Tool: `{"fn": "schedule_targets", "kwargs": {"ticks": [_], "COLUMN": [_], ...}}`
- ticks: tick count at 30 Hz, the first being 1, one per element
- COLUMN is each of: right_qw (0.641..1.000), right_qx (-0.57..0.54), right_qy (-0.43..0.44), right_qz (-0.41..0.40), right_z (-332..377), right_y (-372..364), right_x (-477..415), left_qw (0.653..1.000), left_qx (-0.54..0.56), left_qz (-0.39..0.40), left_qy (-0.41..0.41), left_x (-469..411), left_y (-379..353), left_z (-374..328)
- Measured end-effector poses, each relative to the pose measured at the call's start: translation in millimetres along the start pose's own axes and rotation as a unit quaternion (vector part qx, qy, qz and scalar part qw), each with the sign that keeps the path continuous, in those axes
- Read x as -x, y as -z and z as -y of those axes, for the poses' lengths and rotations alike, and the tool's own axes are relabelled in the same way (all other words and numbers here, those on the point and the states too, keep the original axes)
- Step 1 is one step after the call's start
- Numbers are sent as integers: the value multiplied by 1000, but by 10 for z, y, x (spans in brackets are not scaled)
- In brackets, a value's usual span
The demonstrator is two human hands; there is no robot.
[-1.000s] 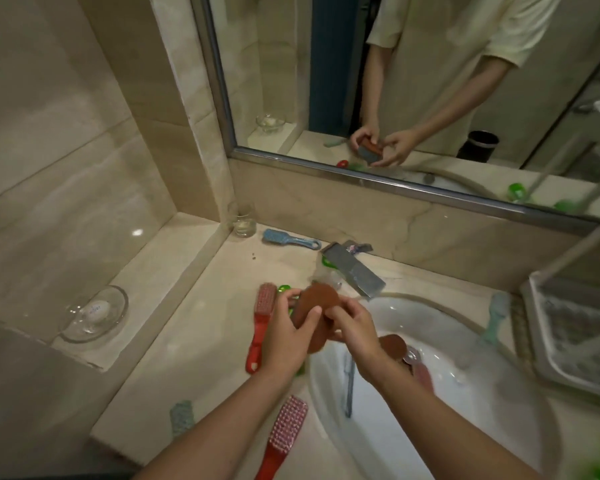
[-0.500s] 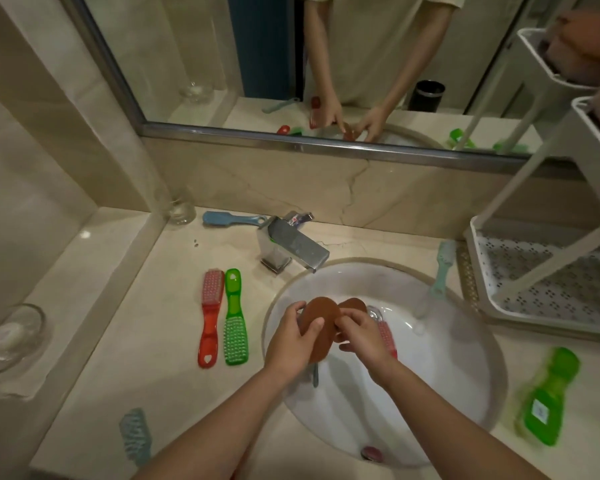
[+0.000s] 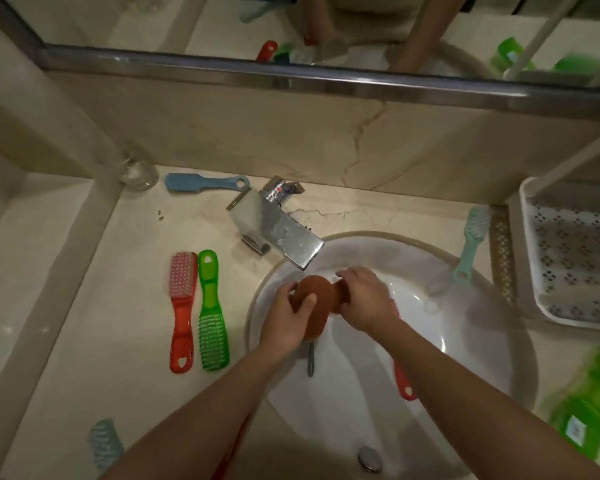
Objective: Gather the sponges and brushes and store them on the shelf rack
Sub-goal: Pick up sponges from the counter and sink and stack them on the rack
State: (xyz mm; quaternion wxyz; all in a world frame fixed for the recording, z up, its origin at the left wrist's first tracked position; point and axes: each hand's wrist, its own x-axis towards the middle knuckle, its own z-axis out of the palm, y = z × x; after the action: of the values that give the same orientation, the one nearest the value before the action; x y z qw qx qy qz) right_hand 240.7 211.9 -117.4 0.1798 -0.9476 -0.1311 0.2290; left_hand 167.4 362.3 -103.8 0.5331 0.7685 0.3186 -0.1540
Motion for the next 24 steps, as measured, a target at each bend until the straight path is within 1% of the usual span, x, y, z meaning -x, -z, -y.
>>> {"fn": "schedule_targets", "kwargs": {"ticks": [2, 5, 11, 13, 16, 19, 21, 24], "right_qw": [997, 990, 974, 974, 990, 999, 996, 979], "right_qx": [67, 120, 206, 204, 128, 18, -45, -148], "right_qy": [22, 33, 80, 88, 54, -29, -78, -139], "right_qz": [33, 65, 49, 38, 13, 0, 1, -15], "right_z": [-45, -105, -204, -201, -162, -119, -101, -76], "right_y": [-41, -114, -210, -213, -170, -54, 37, 149], "right_x": [-105, -200, -193, -183, -127, 14, 143, 382], "left_qw": [1000, 1000, 1000, 1000, 999, 998, 997, 997], "left_qx": [-7, 1, -9, 9, 32, 37, 41, 56], "left_qz": [3, 0, -17, -16, -11, -31, -46, -40], "left_qy": [15, 19, -1, -4, -4, -29, -40, -44], "left_x": [-69, -125, -107, -85, -23, 104, 210, 400], "left_y": [-14, -34, -8, 16, 66, 103, 116, 121], "left_z": [-4, -1, -26, -42, -77, -130, -170, -232]}}
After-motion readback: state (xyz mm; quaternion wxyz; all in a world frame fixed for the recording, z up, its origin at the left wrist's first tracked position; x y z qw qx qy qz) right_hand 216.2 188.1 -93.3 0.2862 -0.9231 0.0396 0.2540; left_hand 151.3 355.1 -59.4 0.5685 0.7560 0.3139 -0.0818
